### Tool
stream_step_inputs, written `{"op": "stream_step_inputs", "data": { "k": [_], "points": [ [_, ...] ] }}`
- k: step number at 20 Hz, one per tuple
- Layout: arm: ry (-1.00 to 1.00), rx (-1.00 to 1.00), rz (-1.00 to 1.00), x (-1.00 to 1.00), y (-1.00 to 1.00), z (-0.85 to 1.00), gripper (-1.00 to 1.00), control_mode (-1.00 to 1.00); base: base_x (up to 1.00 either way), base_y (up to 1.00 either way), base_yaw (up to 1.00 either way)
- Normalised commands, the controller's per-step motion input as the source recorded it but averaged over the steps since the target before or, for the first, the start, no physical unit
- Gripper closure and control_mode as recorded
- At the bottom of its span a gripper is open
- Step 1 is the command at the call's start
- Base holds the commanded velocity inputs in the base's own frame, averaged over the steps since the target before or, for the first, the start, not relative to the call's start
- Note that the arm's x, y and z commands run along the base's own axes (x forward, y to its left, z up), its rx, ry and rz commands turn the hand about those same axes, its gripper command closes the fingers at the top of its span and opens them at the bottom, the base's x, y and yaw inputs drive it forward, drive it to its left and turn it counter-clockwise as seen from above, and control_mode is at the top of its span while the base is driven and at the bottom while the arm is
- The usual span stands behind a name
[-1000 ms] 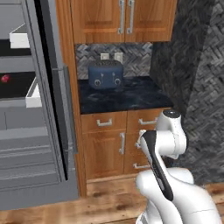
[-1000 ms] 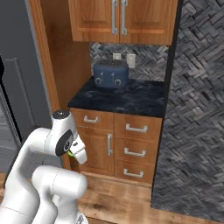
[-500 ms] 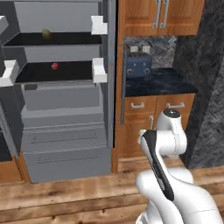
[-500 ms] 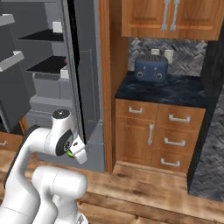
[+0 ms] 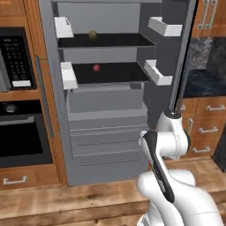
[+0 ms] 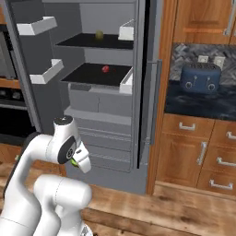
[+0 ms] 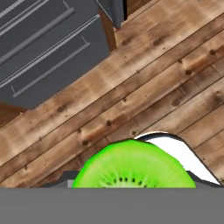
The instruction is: Place the kiwi in the correct fridge rack based on whether it is a fruit or vegetable. Finally, close the fridge door.
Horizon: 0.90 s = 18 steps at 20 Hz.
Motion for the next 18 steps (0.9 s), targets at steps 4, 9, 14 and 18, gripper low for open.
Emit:
{"op": "stream_step_inputs", "data": {
  "k": [4,9,14,18],
  "points": [
    [0.0,0.0,0.0,0.0,0.0,0.0,1.0,1.0,0.9,0.32,-0.01],
    [0.0,0.0,0.0,0.0,0.0,0.0,1.0,1.0,0.87,0.16,-0.03],
    [0.0,0.0,0.0,0.0,0.0,0.0,1.0,1.0,0.83,0.18,-0.03],
    [0.0,0.0,0.0,0.0,0.0,0.0,1.0,1.0,0.69,0.39,-0.04]
  ]
}}
